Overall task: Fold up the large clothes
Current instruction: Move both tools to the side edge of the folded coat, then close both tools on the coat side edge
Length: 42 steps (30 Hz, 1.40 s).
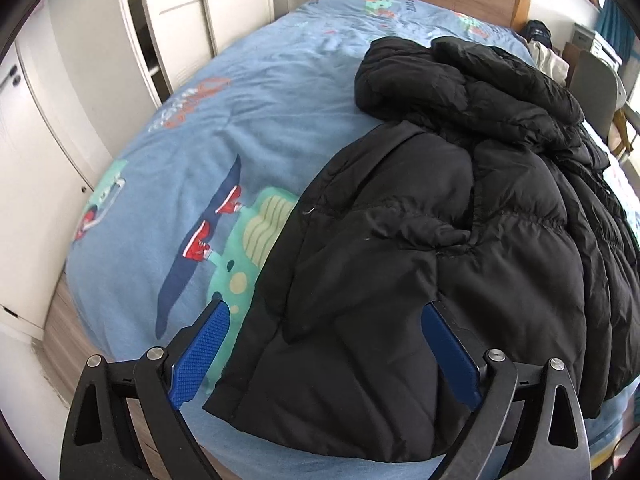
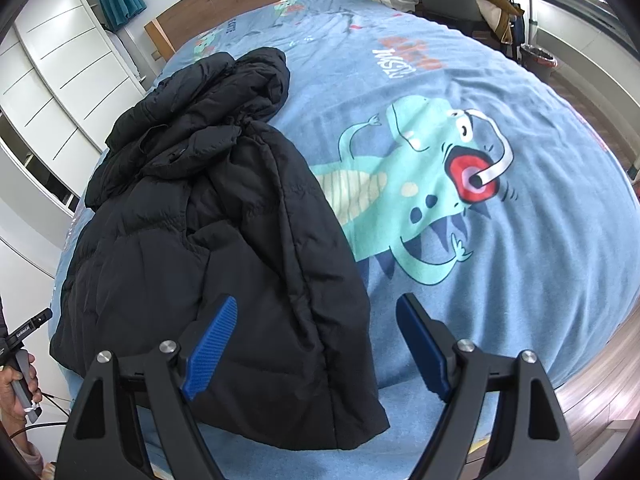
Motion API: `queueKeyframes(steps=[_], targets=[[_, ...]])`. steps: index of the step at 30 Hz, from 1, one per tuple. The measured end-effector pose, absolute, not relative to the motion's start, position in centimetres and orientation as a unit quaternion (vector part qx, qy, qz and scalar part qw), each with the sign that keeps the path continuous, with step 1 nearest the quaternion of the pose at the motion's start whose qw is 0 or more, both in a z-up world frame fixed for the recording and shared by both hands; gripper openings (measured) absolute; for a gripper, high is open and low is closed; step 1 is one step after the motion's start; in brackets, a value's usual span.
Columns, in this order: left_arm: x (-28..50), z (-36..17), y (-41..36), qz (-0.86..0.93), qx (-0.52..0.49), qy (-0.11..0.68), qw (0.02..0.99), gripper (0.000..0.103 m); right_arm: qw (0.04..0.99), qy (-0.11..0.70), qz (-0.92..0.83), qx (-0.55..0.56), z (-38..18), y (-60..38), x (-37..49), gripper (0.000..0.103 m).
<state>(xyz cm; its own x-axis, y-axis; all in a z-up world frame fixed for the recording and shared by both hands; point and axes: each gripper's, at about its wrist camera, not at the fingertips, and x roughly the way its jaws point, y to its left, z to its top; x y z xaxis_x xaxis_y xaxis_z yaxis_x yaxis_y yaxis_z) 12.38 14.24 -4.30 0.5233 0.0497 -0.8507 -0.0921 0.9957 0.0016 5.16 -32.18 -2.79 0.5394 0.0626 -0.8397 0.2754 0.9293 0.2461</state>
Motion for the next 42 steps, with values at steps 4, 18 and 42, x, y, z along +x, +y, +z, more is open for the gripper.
queueKeyframes(steps=[4, 18, 42], targets=[[12.8, -5.3, 16.8, 0.018, -0.082, 0.498, 0.863, 0.096, 0.854, 0.483, -0.051, 0.187, -3.4, -32.7, 5.4, 0.082], [15.5, -11.9, 24.9, -0.078, -0.299, 0.530, 0.790, 0.096, 0.820, 0.500, 0.003, 0.280, -5.9, -34.9, 7.2, 0.084], [14.1, -13.5, 20.6, -0.260, -0.389, 0.541, 0.699, 0.101, 0.748, 0.556, 0.121, 0.342, -10.4, -30.9, 8.9, 0.091]])
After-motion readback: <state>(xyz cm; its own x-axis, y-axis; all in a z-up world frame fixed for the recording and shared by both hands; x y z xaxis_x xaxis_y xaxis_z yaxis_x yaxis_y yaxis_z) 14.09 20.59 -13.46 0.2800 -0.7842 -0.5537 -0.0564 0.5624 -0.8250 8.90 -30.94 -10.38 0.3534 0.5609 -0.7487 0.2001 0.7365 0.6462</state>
